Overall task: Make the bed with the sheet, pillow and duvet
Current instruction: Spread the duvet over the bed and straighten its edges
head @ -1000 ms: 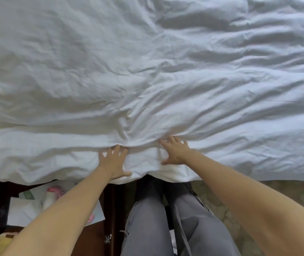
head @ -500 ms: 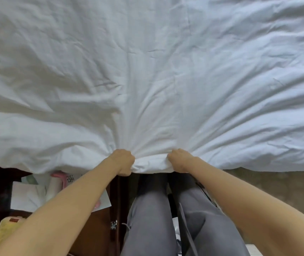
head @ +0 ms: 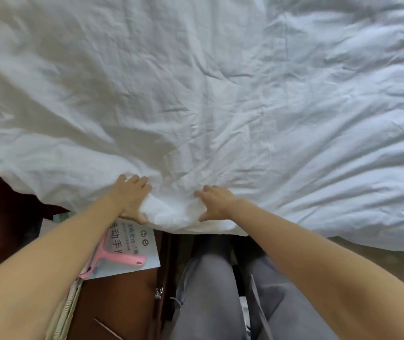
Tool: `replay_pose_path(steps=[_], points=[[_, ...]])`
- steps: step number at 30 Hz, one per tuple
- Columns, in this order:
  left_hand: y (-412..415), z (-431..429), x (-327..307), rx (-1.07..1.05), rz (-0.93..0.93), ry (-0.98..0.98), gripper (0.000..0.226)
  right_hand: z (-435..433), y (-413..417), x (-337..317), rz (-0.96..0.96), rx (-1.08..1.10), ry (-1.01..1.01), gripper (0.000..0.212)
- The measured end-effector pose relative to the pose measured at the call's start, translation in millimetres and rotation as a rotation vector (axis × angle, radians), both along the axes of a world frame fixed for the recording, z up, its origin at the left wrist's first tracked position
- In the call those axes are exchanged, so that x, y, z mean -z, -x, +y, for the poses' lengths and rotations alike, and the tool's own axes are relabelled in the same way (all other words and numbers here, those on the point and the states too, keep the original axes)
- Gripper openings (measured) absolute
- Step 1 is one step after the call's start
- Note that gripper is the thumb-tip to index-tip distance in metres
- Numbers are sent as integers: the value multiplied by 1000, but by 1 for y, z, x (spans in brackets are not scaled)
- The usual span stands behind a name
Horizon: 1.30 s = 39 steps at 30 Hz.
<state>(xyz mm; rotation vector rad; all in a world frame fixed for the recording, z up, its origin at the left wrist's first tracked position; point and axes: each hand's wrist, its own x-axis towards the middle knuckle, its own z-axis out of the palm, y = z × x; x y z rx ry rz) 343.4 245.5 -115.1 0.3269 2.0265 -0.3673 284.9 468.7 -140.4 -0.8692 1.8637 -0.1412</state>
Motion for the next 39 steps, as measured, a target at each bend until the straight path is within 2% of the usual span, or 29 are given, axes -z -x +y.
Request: replay_pose_path(steps=[2, 4, 5, 7, 10, 12, 17, 19, 22, 25, 30, 34, 39], points=[[-7, -17, -7, -11, 31, 68, 88, -25, -12, 0, 21, -79, -13, 70], [-11, -30, -15, -90, 63, 158, 76, -45, -22, 3, 62, -121, -62, 66], [-12, -35, -18, -124, 75, 180, 69, -53, -25, 4, 82, -132, -68, 55], [-16, -44, -16, -152, 61, 160, 50, -62, -30, 5, 109, -156, -57, 11], [-19, -44, -10, -203, 6, 146, 34, -68, -39, 10, 19, -208, -76, 35], [-20, -38, -6, -201, -19, 157, 34, -69, -43, 12, -31, -245, -88, 35], [-34, -42, -6, -351, -168, 152, 33, -63, -32, 12, -178, -77, -129, 19], [-39, -39, -14, -402, -183, 157, 35, -54, -24, 1, -196, -29, -157, 29], [-23, -20, -27, -411, -142, 116, 35, -34, -7, -14, -140, 22, -189, 33], [21, 19, -39, -414, -28, -10, 34, -6, 20, -36, -39, 135, -194, 34], [90, 124, -67, -514, 110, -358, 43, 72, 61, -81, 130, 398, -194, 32], [113, 217, -94, -448, 99, -508, 44, 168, 70, -120, 196, 645, -242, 35], [123, 324, -104, -307, 39, -567, 40, 300, 45, -136, 188, 868, -313, 32]])
